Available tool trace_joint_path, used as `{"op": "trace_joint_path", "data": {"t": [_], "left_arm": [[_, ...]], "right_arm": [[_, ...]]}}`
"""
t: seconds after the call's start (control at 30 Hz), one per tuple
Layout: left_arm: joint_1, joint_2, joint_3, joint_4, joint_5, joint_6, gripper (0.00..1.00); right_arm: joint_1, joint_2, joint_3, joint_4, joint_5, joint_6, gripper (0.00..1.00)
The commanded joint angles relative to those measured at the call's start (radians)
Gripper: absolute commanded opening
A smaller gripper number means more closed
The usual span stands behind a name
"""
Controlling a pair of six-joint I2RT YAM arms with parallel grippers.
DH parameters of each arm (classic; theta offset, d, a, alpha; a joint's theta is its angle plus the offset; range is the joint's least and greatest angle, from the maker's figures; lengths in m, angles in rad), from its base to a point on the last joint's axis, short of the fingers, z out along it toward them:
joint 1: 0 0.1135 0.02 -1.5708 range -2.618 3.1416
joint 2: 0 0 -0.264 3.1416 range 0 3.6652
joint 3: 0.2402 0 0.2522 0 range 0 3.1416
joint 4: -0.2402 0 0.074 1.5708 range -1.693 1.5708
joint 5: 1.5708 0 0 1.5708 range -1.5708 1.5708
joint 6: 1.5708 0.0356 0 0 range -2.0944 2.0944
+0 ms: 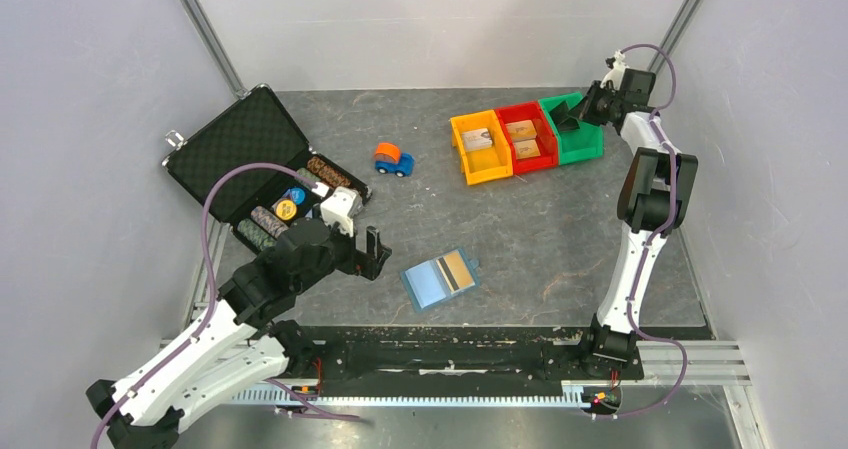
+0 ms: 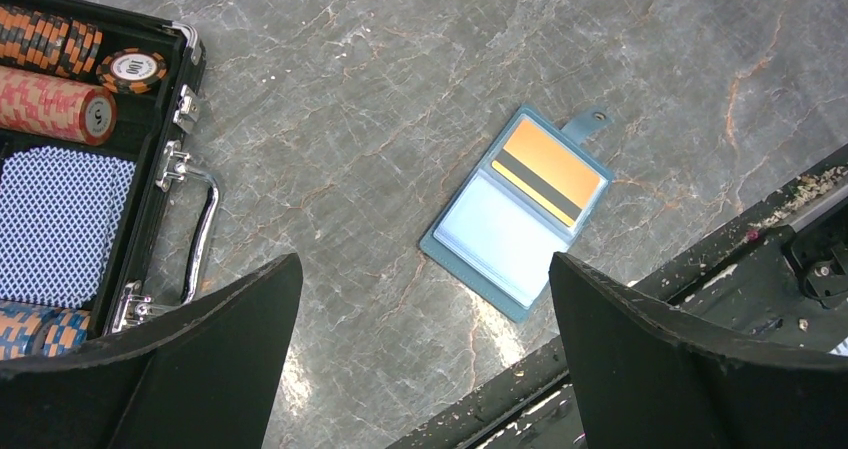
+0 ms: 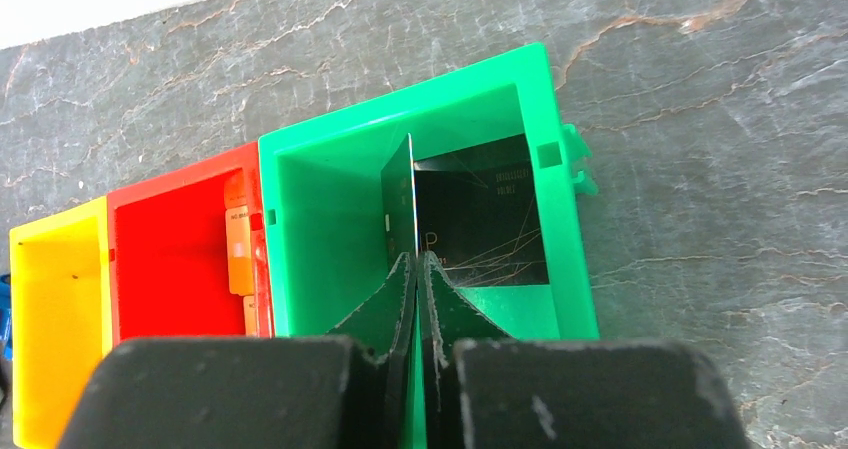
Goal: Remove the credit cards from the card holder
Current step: Place the credit card in the storage box.
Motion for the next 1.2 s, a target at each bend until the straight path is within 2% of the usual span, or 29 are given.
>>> {"op": "trace_joint_path", "data": {"t": [0.0,0.47,0.63,0.73,0.83,1.03,1.17], "left_arm": [[0.002,0.018,0.028,0.033,-0.003,0.041,1.00],[0.002,0.044,0.042,0.038,0.025,0.016,1.00],[0.002,0.045,0.042,0.038,0.032,0.009,1.00],[0.003,0.045,0.044,0.038,0.031,0.010,1.00],[0.002,0.042,0.042,0.024,0.016,0.012,1.00],[0.003,0.031,0.042,-0.014,-0.013,0.026,1.00],[0.002,0.020,0.036,-0.039,-0.093,-0.020,1.00]], "right_arm": [[-0.015,0.008,0.045,0.080,0.023,0.012,0.00],[-0.022,0.010,0.038,0.117,0.056,0.039,0.00],[-0.023,0.023,0.068,0.122,0.065,0.085,0.13],[-0.024,-0.008,0.067,0.123,0.097,0.091,0.17],[-0.023,-0.047,0.053,0.120,0.118,0.104,0.27],[-0.020,-0.170,-0.022,0.100,0.118,0.121,0.29],[-0.004,-0.298,-0.137,0.074,0.123,0.125,0.30]]}}
